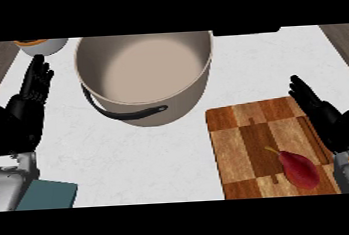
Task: Pick the pear from the cutting board and place it in the pot
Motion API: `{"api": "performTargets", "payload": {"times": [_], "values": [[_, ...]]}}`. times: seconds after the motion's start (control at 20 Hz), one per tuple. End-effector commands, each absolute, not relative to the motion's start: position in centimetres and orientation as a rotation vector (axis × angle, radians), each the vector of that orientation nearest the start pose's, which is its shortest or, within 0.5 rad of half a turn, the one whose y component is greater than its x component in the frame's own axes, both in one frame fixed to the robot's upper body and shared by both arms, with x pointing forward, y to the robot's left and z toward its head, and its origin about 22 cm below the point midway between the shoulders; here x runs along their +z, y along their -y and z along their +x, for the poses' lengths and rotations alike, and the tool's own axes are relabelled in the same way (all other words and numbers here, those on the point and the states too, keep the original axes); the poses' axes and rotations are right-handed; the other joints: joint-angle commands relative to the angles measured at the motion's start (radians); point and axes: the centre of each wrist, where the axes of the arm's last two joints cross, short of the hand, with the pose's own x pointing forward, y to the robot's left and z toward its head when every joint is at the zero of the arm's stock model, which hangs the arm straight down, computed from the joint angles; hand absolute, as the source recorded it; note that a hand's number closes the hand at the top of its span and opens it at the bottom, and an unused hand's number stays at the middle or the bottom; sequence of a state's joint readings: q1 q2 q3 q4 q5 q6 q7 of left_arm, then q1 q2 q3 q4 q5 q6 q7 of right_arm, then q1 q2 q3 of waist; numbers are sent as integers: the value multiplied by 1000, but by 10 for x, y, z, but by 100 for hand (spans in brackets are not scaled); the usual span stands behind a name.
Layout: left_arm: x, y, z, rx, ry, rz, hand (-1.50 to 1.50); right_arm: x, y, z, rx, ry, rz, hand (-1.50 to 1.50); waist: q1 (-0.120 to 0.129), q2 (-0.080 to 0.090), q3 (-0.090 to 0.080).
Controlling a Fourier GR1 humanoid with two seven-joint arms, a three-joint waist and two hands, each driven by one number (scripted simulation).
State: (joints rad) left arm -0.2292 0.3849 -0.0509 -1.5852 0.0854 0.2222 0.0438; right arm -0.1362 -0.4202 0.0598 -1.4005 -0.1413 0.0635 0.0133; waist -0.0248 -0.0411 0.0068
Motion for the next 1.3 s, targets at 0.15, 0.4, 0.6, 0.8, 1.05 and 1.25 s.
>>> {"api": "performTargets", "payload": {"times": [0.15, 0.4, 0.6, 0.8, 1.05, 1.25], "values": [[44, -320, 265, -172, 1482, 485, 0, 51, 270, 271, 470, 1618, 29, 150, 30, 37, -8], [17, -349, 253, -75, 1181, 538, 0, 81, 310, 269, 361, 1890, -569, -150, -31, 33, -5], [13, -344, 248, -73, 1142, 553, 0, 53, 281, 210, 445, 1967, -547, -150, -12, 33, -7], [17, -335, 248, -81, 1151, 559, 0, 66, 268, 164, 518, 1964, -613, -150, 4, 35, -7], [29, -341, 263, -76, 1142, 529, 0, 111, 296, 153, 814, 1690, -793, -150, -4, 37, -11], [29, -341, 252, -98, 1152, 535, 0, 150, 296, 146, 949, 1497, -861, -150, 14, 36, -11]]}}
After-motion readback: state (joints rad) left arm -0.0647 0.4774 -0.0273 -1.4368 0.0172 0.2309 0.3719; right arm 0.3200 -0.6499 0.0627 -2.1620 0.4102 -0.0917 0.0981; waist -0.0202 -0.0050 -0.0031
